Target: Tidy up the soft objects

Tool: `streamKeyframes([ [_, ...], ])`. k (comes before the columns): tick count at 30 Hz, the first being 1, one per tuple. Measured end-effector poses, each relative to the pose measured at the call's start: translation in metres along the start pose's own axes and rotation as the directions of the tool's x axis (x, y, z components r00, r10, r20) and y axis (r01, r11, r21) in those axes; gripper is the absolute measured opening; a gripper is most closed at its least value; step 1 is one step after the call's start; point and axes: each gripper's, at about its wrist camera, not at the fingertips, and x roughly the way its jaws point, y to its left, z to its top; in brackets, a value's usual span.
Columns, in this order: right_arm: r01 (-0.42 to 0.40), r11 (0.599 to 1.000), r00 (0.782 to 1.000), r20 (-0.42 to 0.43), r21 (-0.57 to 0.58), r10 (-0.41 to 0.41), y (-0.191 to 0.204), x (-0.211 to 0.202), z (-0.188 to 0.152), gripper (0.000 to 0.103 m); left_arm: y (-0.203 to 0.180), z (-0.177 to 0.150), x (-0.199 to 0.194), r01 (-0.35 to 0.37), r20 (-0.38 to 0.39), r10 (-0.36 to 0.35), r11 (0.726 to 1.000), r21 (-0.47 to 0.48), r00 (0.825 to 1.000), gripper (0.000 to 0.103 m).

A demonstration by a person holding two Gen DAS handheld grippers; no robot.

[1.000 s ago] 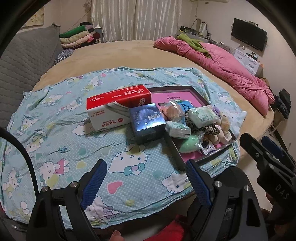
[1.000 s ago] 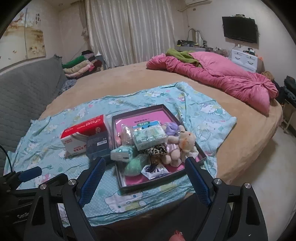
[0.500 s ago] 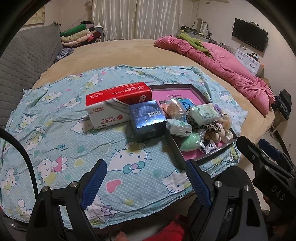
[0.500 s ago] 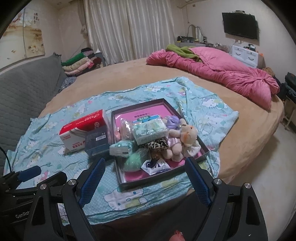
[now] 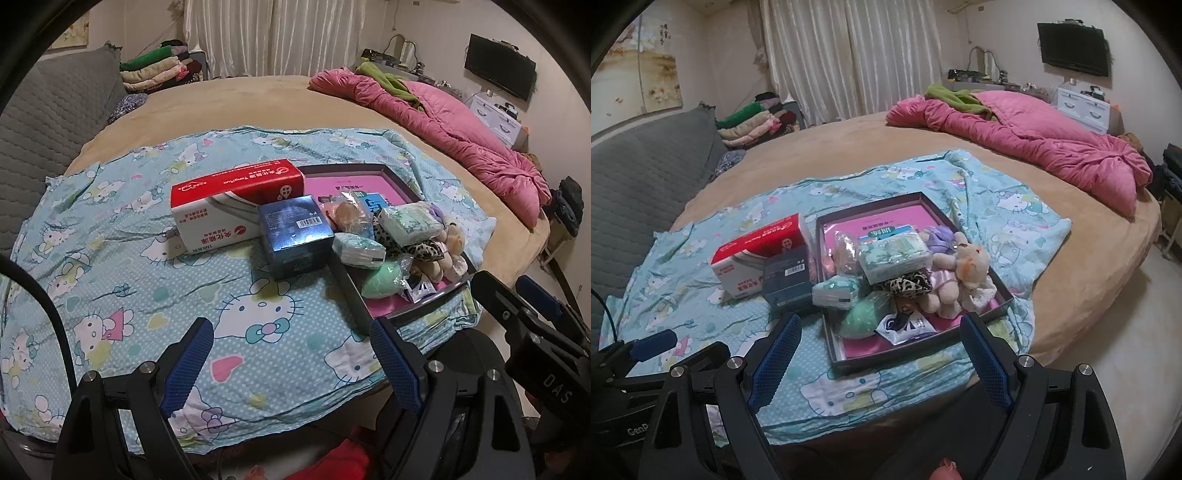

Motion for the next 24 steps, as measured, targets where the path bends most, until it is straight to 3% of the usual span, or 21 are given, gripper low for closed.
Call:
streamKeyframes([
  [24,-0.036,0.999,0.999,-0.003,0.02,0.036,-0.0009,0.0006,-0.0016,0.088,-0.0016,-0.002,0.0016,-0.019,-0.012,0.019,1.0,0.014,1.0,0.086],
])
